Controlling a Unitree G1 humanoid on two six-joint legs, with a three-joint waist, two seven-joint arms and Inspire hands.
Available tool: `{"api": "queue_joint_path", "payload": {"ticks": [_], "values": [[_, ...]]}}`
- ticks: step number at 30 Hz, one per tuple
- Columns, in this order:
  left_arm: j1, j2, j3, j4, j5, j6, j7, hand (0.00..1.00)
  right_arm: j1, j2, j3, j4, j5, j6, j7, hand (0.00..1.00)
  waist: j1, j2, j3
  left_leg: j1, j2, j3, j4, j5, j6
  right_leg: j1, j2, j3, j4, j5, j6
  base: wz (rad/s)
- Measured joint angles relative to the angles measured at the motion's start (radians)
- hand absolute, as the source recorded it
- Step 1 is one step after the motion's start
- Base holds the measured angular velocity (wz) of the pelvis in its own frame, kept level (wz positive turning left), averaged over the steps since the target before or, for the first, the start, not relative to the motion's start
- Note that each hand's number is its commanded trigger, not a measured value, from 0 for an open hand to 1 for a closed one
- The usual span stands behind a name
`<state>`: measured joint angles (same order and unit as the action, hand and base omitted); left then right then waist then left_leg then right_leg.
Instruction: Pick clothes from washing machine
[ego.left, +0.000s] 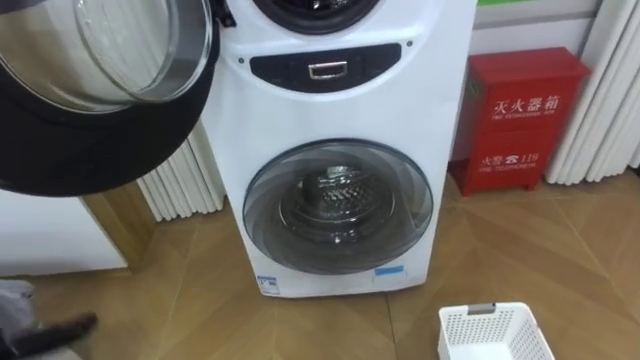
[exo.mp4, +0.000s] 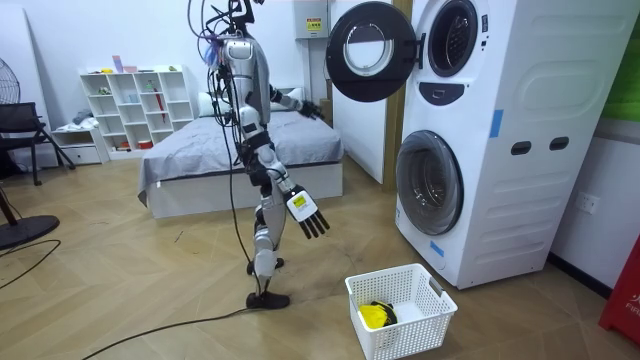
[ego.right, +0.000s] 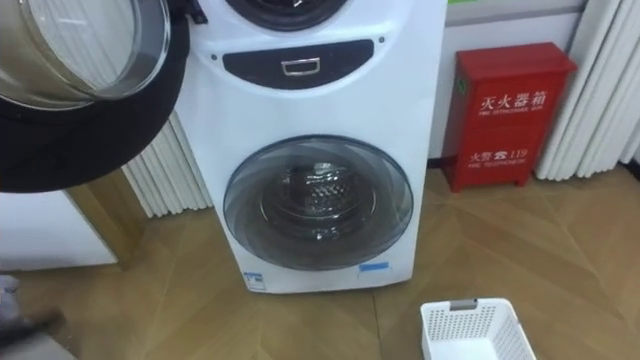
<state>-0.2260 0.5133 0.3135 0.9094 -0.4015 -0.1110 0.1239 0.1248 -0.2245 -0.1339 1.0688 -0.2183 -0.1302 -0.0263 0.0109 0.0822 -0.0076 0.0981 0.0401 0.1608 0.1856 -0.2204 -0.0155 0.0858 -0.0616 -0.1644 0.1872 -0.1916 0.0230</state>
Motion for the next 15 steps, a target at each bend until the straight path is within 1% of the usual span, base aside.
{"api": "queue_joint_path", "payload": {"ticks": [2,4,5,7,9,11,12,13,14,15], "values": [[-0.021,0.013,0.042,-0.060,0.000,0.002,0.006,0.00,0.029,0.001,-0.017,-0.052,-0.007,0.002,0.008,0.00,0.001,0.005,0.0018,0.001,0.000,0.001,-0.003,0.000,0.000,-0.003,0.001,0.002,-0.002,0.003,0.000,-0.05],[-0.024,0.014,0.042,-0.113,0.000,0.009,0.019,0.00,0.039,0.000,-0.020,-0.087,-0.016,0.002,0.007,0.00,0.001,0.012,0.0045,0.001,0.000,-0.001,-0.004,0.000,0.000,-0.004,0.001,0.003,-0.003,0.005,0.000,-0.03],[-0.029,0.015,0.042,-0.147,0.000,0.021,0.023,0.00,0.043,0.001,-0.017,-0.103,-0.022,0.003,0.006,0.00,0.000,0.015,0.0048,0.000,0.000,-0.003,-0.005,0.000,0.000,-0.004,0.001,0.002,-0.004,0.005,0.001,0.00],[-0.051,0.021,0.042,-0.170,-0.001,0.026,0.024,0.00,0.043,0.003,-0.016,-0.113,-0.033,0.003,0.007,0.00,0.001,0.018,0.0029,0.000,0.000,-0.007,-0.008,0.000,0.000,-0.005,0.002,0.001,-0.004,0.005,0.000,0.02],[-0.053,0.039,0.042,-0.204,-0.001,0.031,0.025,0.00,0.052,0.003,-0.017,-0.140,-0.068,0.003,0.006,0.00,0.000,0.022,0.0004,0.000,0.000,-0.011,-0.010,0.000,0.000,-0.007,0.002,0.002,-0.006,0.005,0.001,0.00],[-0.057,0.073,0.040,-0.256,0.000,0.033,0.026,0.00,0.063,0.003,-0.017,-0.158,-0.088,0.002,0.004,0.00,-0.007,0.021,-0.0008,0.000,0.000,-0.019,-0.015,0.000,0.000,-0.002,0.003,-0.004,-0.017,0.006,0.000,0.05],[-0.064,0.082,0.038,-0.266,-0.001,0.035,0.026,0.00,0.067,0.003,-0.017,-0.162,-0.088,0.002,0.003,0.00,-0.008,0.021,-0.0010,0.000,0.000,-0.020,-0.016,0.000,0.000,-0.001,0.003,-0.005,-0.019,0.006,0.000,0.08],[-0.075,0.099,0.036,-0.303,0.002,0.050,0.027,0.00,0.084,0.003,-0.017,-0.183,-0.090,0.003,0.002,0.00,-0.008,0.021,-0.0010,-0.001,0.000,-0.029,-0.018,0.000,0.000,0.000,0.004,-0.005,-0.019,0.006,0.000,0.08],[-0.081,0.128,0.013,-0.325,0.021,0.071,0.028,0.00,0.100,0.003,-0.017,-0.200,-0.097,0.003,0.000,0.00,-0.003,0.022,-0.0011,0.000,0.000,-0.030,-0.019,0.000,0.000,0.001,0.005,-0.004,-0.019,0.006,0.000,0.06],[-0.081,0.139,0.004,-0.325,0.021,0.084,0.029,0.00,0.106,0.003,-0.017,-0.208,-0.100,0.004,-0.002,0.00,0.000,0.022,-0.0012,0.000,0.000,-0.030,-0.019,0.000,0.000,0.001,0.005,-0.004,-0.019,0.006,0.000,0.00]]}}
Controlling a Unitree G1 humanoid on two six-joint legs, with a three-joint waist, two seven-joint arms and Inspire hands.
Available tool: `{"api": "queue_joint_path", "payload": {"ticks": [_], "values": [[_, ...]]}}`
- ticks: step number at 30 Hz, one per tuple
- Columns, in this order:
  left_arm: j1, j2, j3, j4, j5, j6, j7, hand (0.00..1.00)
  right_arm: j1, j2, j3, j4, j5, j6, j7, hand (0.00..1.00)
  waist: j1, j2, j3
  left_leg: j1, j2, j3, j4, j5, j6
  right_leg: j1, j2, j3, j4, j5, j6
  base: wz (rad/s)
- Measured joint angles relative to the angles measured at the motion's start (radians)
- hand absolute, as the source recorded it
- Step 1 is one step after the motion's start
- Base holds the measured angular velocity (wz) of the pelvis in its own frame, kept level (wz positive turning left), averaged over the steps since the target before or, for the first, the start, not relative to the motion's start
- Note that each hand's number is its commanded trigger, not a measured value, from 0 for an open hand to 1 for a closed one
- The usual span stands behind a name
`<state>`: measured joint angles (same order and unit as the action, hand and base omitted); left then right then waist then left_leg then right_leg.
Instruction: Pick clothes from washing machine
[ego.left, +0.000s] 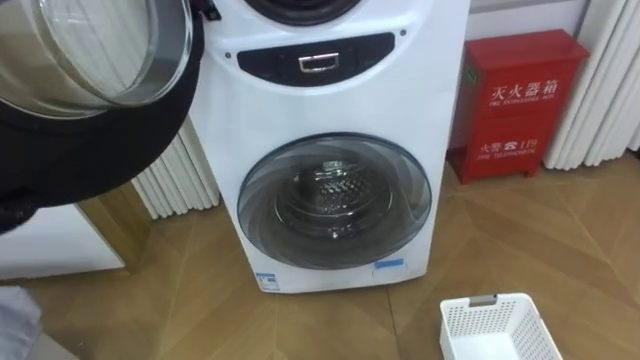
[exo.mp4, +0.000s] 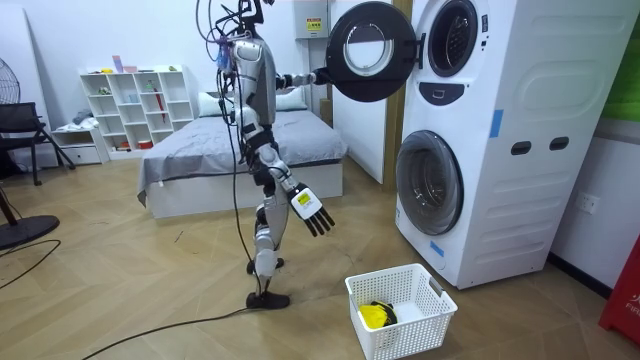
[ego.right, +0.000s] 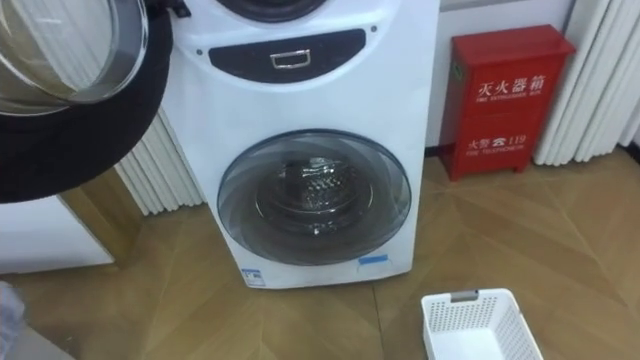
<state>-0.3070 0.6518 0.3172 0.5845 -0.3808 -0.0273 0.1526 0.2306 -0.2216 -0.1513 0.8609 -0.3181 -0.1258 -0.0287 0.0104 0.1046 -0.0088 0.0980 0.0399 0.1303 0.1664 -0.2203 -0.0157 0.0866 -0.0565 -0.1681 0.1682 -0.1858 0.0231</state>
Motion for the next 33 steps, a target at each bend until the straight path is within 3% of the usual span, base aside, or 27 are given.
{"api": "queue_joint_path", "payload": {"ticks": [3,8,9,12,13,14,15,16,18,21,22,24,26,27,29,30,31,32,33], "values": [[-0.002,0.003,-0.006,-0.044,0.003,0.040,0.011,0.00,0.012,0.002,0.000,-0.014,-0.002,0.014,-0.002,0.00,0.008,-0.001,-0.0003,-0.005,0.000,-0.007,0.000,0.000,0.000,-0.002,0.000,-0.001,-0.001,0.000,0.000,0.07],[-0.003,0.003,-0.032,-0.176,0.052,0.138,0.042,0.00,0.016,0.001,0.000,-0.012,-0.017,0.020,-0.003,0.00,0.018,-0.006,-0.0014,-0.025,0.000,-0.053,0.000,0.000,0.000,-0.014,0.003,0.002,0.002,0.001,0.000,0.22],[-0.003,0.003,-0.040,-0.185,0.053,0.142,0.050,0.00,0.015,0.001,0.000,-0.012,-0.025,0.020,-0.003,0.00,0.018,-0.007,-0.0010,-0.025,0.000,-0.057,0.000,0.000,0.000,-0.013,0.003,0.000,0.003,0.001,0.000,0.23],[-0.004,0.002,-0.060,-0.261,0.075,0.184,0.064,0.00,0.009,0.002,0.000,-0.005,-0.067,0.018,0.000,0.00,0.019,-0.005,0.0056,-0.026,0.008,-0.114,0.000,0.001,0.000,-0.027,0.010,-0.017,0.044,0.000,0.001,0.25],[-0.004,0.003,-0.071,-0.286,0.077,0.191,0.076,0.00,0.004,0.007,-0.002,0.011,-0.072,0.017,0.001,0.00,0.025,-0.004,0.0102,-0.027,0.027,-0.169,0.000,0.001,0.000,-0.064,0.031,0.001,0.048,-0.009,-0.008,-0.04],[-0.004,-0.002,-0.066,-0.324,0.082,0.200,0.098,0.00,-0.010,0.014,-0.001,0.021,-0.064,0.017,0.009,0.00,0.037,-0.016,0.0156,-0.035,0.033,-0.197,0.002,-0.001,-0.004,-0.108,0.055,0.030,-0.029,0.047,-0.042,0.04],[-0.005,-0.008,-0.070,-0.345,0.088,0.213,0.107,0.00,-0.009,0.015,-0.003,0.022,-0.060,0.019,0.009,0.00,0.033,-0.015,0.0158,-0.038,0.035,-0.199,0.002,-0.003,-0.008,-0.110,0.059,0.008,-0.034,0.073,-0.042,0.38],[-0.008,-0.008,-0.081,-0.402,0.114,0.254,0.113,0.00,-0.005,0.015,-0.005,0.024,-0.056,0.024,0.009,0.00,0.026,-0.020,0.0131,-0.052,0.037,-0.183,0.005,-0.001,-0.011,-0.096,0.059,-0.005,-0.029,0.078,-0.040,0.72],[-0.008,-0.011,-0.114,-0.474,0.133,0.289,0.116,0.00,-0.004,0.015,-0.023,0.036,-0.069,0.047,0.013,0.00,0.023,-0.029,0.0244,-0.056,0.039,-0.147,0.003,0.001,-0.015,-0.088,0.061,0.029,-0.035,0.078,-0.040,0.61],[-0.008,-0.032,-0.179,-0.590,0.161,0.334,0.145,0.00,-0.012,0.015,-0.026,0.034,-0.058,0.075,0.031,0.00,0.026,-0.034,0.0263,-0.081,0.032,-0.129,0.020,0.002,-0.015,-0.095,0.056,0.029,-0.036,0.083,-0.032,0.39],[-0.007,-0.046,-0.210,-0.634,0.171,0.357,0.161,0.00,-0.005,0.016,-0.016,0.024,-0.058,0.081,0.034,0.00,0.029,-0.036,0.0270,-0.082,0.032,-0.118,0.023,0.002,-0.014,-0.092,0.053,0.035,-0.034,0.086,-0.027,0.28],[-0.007,-0.073,-0.260,-0.684,0.188,0.368,0.172,0.00,-0.018,0.017,0.019,0.028,-0.057,0.093,0.040,0.00,0.027,-0.043,0.0296,-0.086,0.027,-0.099,0.024,0.007,-0.005,-0.089,0.046,0.052,-0.034,0.087,-0.025,0.34],[-0.007,-0.162,-0.309,-0.782,0.276,0.396,0.169,0.00,-0.030,0.017,0.030,0.030,-0.047,0.108,0.058,0.00,0.026,-0.052,0.0277,-0.102,0.012,-0.097,0.032,0.016,0.008,-0.087,0.027,0.053,-0.034,0.089,-0.016,0.45],[-0.007,-0.185,-0.326,-0.803,0.295,0.404,0.169,0.00,-0.034,0.018,0.032,0.030,-0.037,0.114,0.061,0.00,0.026,-0.054,0.0268,-0.105,0.008,-0.091,0.033,0.019,0.012,-0.087,0.022,0.054,-0.035,0.089,-0.014,0.40],[-0.002,-0.274,-0.396,-0.855,0.343,0.408,0.157,0.00,-0.050,0.016,0.076,0.032,0.010,0.134,0.067,0.00,0.026,-0.057,0.0268,-0.107,-0.003,-0.071,0.031,0.027,0.026,-0.088,0.000,0.059,-0.030,0.086,0.002,0.21],[0.007,-0.293,-0.411,-0.876,0.355,0.408,0.150,0.00,-0.057,0.016,0.094,0.031,0.021,0.136,0.066,0.00,0.026,-0.057,0.0268,-0.106,-0.006,-0.064,0.030,0.028,0.028,-0.089,-0.004,0.061,-0.031,0.089,0.009,-0.15],[0.030,-0.317,-0.441,-0.930,0.364,0.407,0.130,0.00,-0.071,0.023,0.128,0.030,0.039,0.137,0.067,0.00,0.025,-0.060,0.0251,-0.105,-0.011,-0.050,0.024,0.031,0.034,-0.095,-0.010,0.056,-0.031,0.092,0.015,-0.26],[0.036,-0.363,-0.467,-0.970,0.361,0.389,0.090,0.00,-0.088,0.032,0.155,0.033,0.047,0.138,0.069,0.00,0.009,-0.063,0.0240,-0.106,-0.017,-0.045,0.021,0.035,0.040,-0.095,-0.017,0.044,-0.030,0.096,0.021,-0.24],[0.036,-0.384,-0.483,-0.978,0.357,0.367,0.071,0.00,-0.098,0.035,0.170,0.038,0.056,0.138,0.070,0.00,-0.007,-0.063,0.0240,-0.105,-0.020,-0.042,0.020,0.036,0.043,-0.094,-0.020,0.041,-0.030,0.097,0.023,-0.13]]}}
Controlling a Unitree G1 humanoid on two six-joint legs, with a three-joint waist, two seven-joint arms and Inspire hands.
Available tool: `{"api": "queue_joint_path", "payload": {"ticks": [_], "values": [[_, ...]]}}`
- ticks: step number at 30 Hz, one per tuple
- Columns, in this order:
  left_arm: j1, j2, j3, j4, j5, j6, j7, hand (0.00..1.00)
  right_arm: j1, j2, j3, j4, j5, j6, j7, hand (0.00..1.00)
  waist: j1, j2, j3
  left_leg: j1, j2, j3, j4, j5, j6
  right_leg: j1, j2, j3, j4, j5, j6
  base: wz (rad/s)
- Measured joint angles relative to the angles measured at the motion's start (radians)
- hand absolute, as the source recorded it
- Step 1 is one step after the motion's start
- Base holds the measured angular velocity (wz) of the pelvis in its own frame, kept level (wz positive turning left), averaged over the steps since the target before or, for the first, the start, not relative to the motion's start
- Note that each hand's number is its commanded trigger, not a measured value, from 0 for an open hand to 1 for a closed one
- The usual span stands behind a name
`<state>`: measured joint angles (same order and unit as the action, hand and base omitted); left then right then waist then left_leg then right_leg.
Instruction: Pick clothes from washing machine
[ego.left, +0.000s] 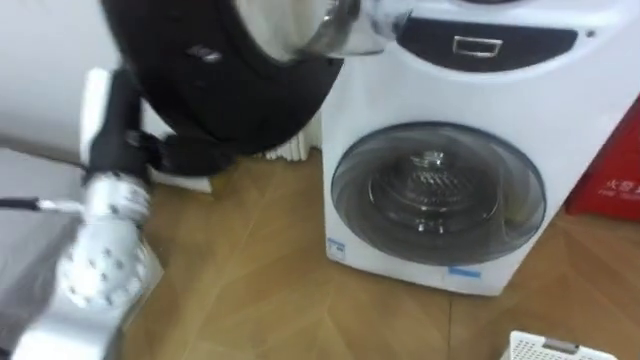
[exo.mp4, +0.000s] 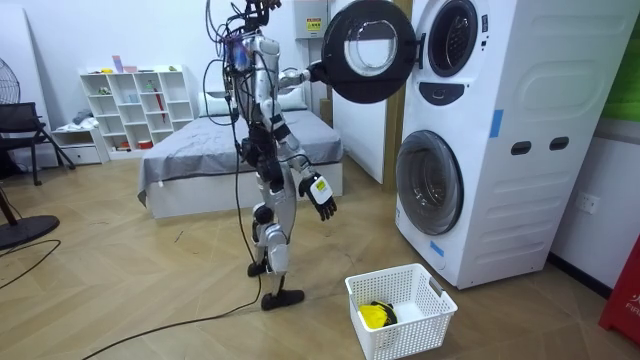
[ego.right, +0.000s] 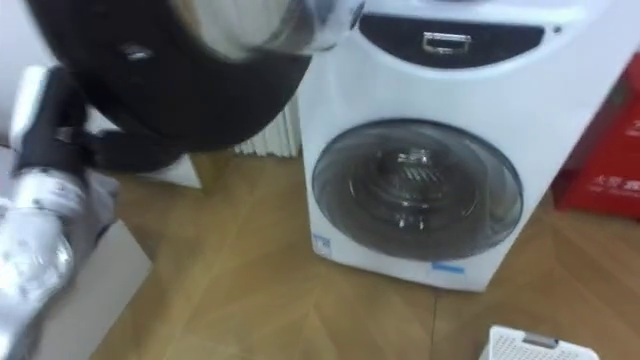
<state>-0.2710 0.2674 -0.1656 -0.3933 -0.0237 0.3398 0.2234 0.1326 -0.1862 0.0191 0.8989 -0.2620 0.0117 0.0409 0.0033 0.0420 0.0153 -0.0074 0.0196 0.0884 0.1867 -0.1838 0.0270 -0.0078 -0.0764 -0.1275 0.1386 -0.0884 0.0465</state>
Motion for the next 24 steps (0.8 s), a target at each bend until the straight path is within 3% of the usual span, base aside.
{"api": "queue_joint_path", "payload": {"ticks": [2,4,7,11,13,18,24], "values": [[0.002,-0.074,-0.077,0.002,-0.032,-0.078,-0.072,0.00,-0.040,0.012,0.050,0.018,0.015,-0.002,0.003,0.00,-0.055,-0.001,-0.0008,0.016,-0.010,0.026,-0.015,0.004,0.007,0.005,-0.011,-0.002,0.002,-0.001,0.007,-0.39],[0.005,-0.101,-0.114,0.008,-0.089,-0.107,-0.105,0.00,-0.044,0.016,0.084,0.018,0.041,-0.013,0.000,0.00,-0.078,-0.001,-0.0025,0.024,-0.010,0.063,-0.021,0.003,0.008,-0.010,-0.010,0.004,0.009,0.001,0.011,-0.59],[0.018,-0.092,-0.225,0.054,-0.127,-0.198,-0.241,0.00,-0.041,0.016,0.111,0.030,0.102,-0.018,-0.001,0.00,-0.139,-0.006,-0.0045,0.036,-0.011,0.081,-0.027,0.003,0.007,-0.013,-0.006,0.013,0.013,0.001,0.012,-0.25],[0.030,-0.099,-0.400,0.138,-0.144,-0.230,-0.409,0.00,-0.049,0.017,0.156,0.037,0.139,-0.047,-0.005,0.00,-0.166,-0.015,-0.0045,0.060,0.001,0.129,-0.036,-0.003,-0.002,-0.015,0.008,0.044,0.012,0.002,0.009,-0.33],[0.031,-0.097,-0.442,0.193,-0.153,-0.245,-0.461,0.00,-0.062,0.019,0.167,0.053,0.140,-0.050,-0.002,0.00,-0.183,-0.021,-0.0035,0.070,0.006,0.135,-0.036,-0.005,-0.006,-0.009,0.012,0.042,0.012,0.002,0.007,-0.18],[0.033,-0.096,-0.520,0.261,-0.162,-0.245,-0.566,0.00,-0.089,0.016,0.204,0.076,0.180,-0.055,-0.003,0.00,-0.215,-0.026,-0.0013,0.071,0.012,0.138,-0.036,-0.008,-0.011,-0.011,0.019,0.043,0.014,-0.003,0.000,-0.02],[0.032,-0.137,-0.603,0.376,-0.160,-0.250,-0.654,0.00,-0.085,0.012,0.233,0.077,0.228,-0.067,-0.020,0.00,-0.233,-0.034,0.0035,0.083,0.021,0.164,-0.036,-0.013,-0.018,-0.012,0.031,0.075,0.011,-0.004,-0.002,-0.16]]}}
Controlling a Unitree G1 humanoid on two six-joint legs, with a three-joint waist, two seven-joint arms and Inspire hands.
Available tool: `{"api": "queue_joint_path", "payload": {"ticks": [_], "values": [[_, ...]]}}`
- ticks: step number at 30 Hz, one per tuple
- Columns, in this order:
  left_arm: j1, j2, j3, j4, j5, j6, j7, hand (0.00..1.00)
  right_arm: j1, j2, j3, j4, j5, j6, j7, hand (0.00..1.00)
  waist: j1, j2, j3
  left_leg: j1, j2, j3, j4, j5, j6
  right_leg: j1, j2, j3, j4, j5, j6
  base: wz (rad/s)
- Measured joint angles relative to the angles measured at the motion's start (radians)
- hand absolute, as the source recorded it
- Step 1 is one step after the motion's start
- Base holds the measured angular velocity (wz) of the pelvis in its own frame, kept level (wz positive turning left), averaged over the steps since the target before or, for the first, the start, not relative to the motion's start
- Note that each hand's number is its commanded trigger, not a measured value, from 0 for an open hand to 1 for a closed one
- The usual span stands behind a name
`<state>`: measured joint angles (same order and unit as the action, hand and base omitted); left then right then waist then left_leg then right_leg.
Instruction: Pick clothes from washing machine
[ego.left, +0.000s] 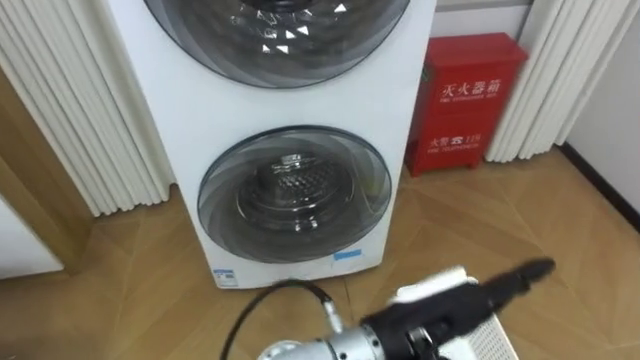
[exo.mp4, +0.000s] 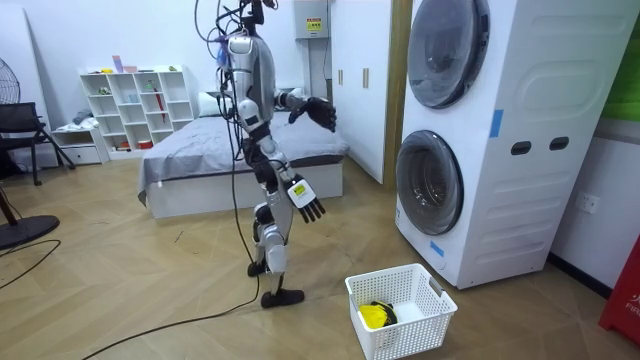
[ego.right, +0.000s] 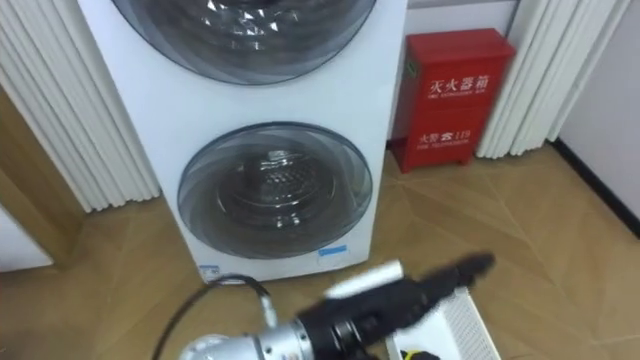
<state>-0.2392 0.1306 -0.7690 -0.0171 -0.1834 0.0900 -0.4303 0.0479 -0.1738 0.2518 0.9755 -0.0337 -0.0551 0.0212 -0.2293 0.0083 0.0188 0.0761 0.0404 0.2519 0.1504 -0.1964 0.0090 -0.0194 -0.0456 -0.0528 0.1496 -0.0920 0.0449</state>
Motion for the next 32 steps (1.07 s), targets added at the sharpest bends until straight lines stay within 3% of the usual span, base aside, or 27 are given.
{"api": "queue_joint_path", "payload": {"ticks": [6,13,15,18,21,22,23,24,26,28,30,32], "values": [[0.000,-0.008,-0.066,0.077,0.000,-0.005,-0.023,0.00,0.000,0.003,0.013,0.001,0.052,-0.010,-0.007,0.00,-0.041,0.000,0.0000,0.004,0.000,0.024,0.000,0.000,0.000,-0.015,0.003,0.024,-0.001,-0.001,-0.001,-0.14],[-0.003,-0.008,-0.058,0.217,0.000,-0.036,-0.020,0.00,0.001,0.001,0.010,0.006,0.071,-0.011,0.003,0.00,-0.030,0.006,-0.0025,0.005,0.003,0.033,0.000,0.000,-0.001,-0.014,0.007,0.033,0.002,-0.001,-0.003,-0.04],[0.001,-0.006,-0.023,0.279,0.002,-0.055,-0.018,0.00,0.000,0.004,-0.003,0.015,0.059,-0.011,0.008,0.00,-0.017,0.003,0.0012,0.006,0.004,0.033,0.000,0.000,-0.001,-0.015,0.008,0.034,0.003,0.000,-0.004,0.00],[0.039,0.006,0.075,0.386,0.032,-0.086,0.035,0.00,0.003,0.005,-0.017,0.030,0.081,-0.011,0.014,0.00,0.016,-0.007,0.0072,0.011,0.006,0.033,-0.001,0.000,-0.001,-0.017,0.011,0.036,0.002,-0.001,-0.006,-0.04],[0.147,0.011,0.229,0.542,0.089,-0.136,0.134,0.00,0.032,0.006,-0.045,0.030,0.127,-0.010,0.015,0.00,0.070,-0.014,0.0086,0.019,0.009,0.030,-0.005,0.000,-0.001,-0.007,0.015,0.035,0.005,-0.006,-0.013,-0.06],[0.183,0.008,0.313,0.637,0.107,-0.162,0.175,0.00,0.049,0.009,-0.071,0.033,0.153,-0.010,0.016,0.00,0.094,-0.022,0.0065,0.021,0.011,0.030,-0.005,0.000,-0.001,-0.007,0.016,0.032,0.004,-0.007,-0.015,0.00],[0.227,0.007,0.407,0.718,0.127,-0.165,0.221,0.00,0.057,0.013,-0.093,0.045,0.189,-0.010,0.014,0.00,0.116,-0.022,-0.0022,0.021,0.015,0.022,-0.004,-0.003,-0.005,-0.004,0.018,0.020,0.003,-0.010,-0.019,0.03],[0.248,0.012,0.453,0.754,0.140,-0.165,0.246,0.00,0.061,0.016,-0.102,0.053,0.206,-0.010,0.014,0.00,0.127,-0.029,-0.0017,0.022,0.017,0.018,-0.004,-0.004,-0.008,-0.002,0.021,0.020,0.003,-0.012,-0.021,0.12],[0.323,0.053,0.601,0.918,0.149,-0.182,0.333,0.00,0.080,0.025,-0.142,0.098,0.281,-0.011,0.015,0.00,0.163,-0.045,-0.0079,0.033,0.028,0.009,-0.004,-0.014,-0.026,0.013,0.031,-0.006,-0.007,-0.016,-0.025,0.13],[0.381,0.072,0.711,1.023,0.148,-0.183,0.398,0.00,0.093,0.032,-0.183,0.141,0.330,-0.010,0.016,0.00,0.188,-0.043,-0.0165,0.046,0.035,0.006,-0.004,-0.023,-0.037,0.031,0.033,-0.045,-0.016,-0.017,-0.027,0.06],[0.439,0.091,0.780,1.092,0.148,-0.183,0.460,0.00,0.094,0.033,-0.205,0.165,0.366,-0.008,0.026,0.00,0.201,-0.040,-0.0150,0.059,0.036,-0.003,-0.006,-0.024,-0.038,0.046,0.031,-0.092,-0.016,-0.017,-0.026,0.04],[0.491,0.092,0.818,1.124,0.147,-0.182,0.525,0.00,0.093,0.033,-0.209,0.186,0.403,-0.008,0.047,0.00,0.206,-0.035,-0.0115,0.060,0.035,-0.015,-0.008,-0.024,-0.038,0.057,0.027,-0.101,-0.015,-0.017,-0.026,0.12]]}}
